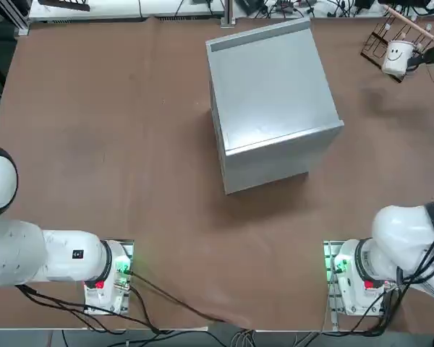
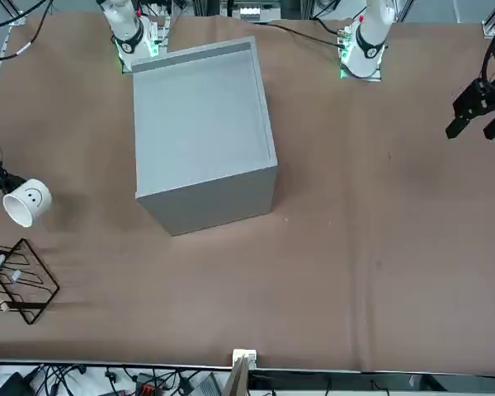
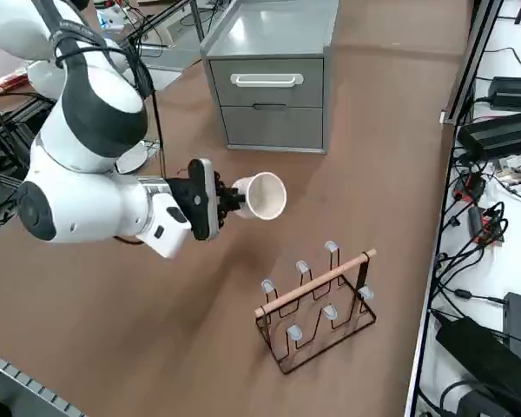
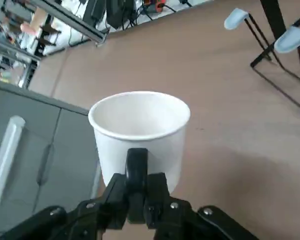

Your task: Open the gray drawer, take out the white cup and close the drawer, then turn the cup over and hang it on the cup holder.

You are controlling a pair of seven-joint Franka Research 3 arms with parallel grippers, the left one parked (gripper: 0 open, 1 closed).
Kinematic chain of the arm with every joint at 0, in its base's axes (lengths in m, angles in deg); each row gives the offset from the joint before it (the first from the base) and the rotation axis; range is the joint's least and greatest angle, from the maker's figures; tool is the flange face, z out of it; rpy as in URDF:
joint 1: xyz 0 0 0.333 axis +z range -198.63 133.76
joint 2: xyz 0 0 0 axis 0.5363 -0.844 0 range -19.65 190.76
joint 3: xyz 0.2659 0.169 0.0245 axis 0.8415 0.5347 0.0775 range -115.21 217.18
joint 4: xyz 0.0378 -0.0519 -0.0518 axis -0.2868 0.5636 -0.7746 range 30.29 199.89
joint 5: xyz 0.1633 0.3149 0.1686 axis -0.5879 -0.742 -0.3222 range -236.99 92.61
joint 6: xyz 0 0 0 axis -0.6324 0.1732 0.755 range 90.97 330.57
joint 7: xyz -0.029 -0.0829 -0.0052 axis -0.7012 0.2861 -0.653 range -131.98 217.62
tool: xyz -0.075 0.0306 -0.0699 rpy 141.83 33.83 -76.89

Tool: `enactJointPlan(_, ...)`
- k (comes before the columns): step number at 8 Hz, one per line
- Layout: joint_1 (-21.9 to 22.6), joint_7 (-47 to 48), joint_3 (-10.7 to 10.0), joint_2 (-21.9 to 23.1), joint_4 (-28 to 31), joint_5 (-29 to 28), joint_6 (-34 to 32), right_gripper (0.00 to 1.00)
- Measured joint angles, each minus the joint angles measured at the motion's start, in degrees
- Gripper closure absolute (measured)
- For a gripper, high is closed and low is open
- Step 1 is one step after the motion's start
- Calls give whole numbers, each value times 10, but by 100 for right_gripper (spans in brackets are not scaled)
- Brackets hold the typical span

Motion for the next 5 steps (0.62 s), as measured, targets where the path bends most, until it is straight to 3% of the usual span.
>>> enactJointPlan(5,-9,176,-3,-13,2,-59,-41,81)
